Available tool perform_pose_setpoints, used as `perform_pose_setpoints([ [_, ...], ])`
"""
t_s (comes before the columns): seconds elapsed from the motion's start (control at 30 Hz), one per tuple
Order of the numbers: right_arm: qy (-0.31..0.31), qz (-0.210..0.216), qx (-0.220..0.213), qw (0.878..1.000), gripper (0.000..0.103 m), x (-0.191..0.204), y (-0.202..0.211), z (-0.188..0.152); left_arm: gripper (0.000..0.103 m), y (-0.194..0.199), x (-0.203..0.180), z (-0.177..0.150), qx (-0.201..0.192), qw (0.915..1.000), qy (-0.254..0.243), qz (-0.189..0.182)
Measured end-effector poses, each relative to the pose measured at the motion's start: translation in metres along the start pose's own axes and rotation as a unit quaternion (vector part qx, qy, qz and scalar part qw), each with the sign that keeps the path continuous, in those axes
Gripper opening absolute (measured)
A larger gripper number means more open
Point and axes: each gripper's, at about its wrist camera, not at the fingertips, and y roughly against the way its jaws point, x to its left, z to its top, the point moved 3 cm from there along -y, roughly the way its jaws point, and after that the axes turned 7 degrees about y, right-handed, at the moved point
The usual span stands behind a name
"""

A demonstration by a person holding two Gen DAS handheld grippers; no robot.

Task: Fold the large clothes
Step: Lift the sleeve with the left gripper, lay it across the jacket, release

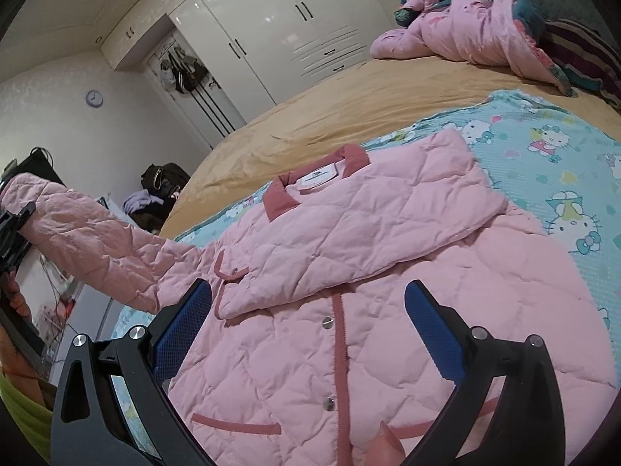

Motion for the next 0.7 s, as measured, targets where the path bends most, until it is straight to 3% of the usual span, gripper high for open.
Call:
perform_pose_setpoints([
  [0.4,-0.025,0.0,-0.014,1.0,0.099,-0.035,0.023,0.002,0.009,-0.016,-0.069,-0.029,0.03,0.9971,-0.051,-0.047],
  [0.7,-0.066,-0.016,-0.019,0.997,0.099,-0.07,0.03,0.002,0.009,-0.037,-0.123,-0.085,0.089,0.9852,-0.106,-0.101],
])
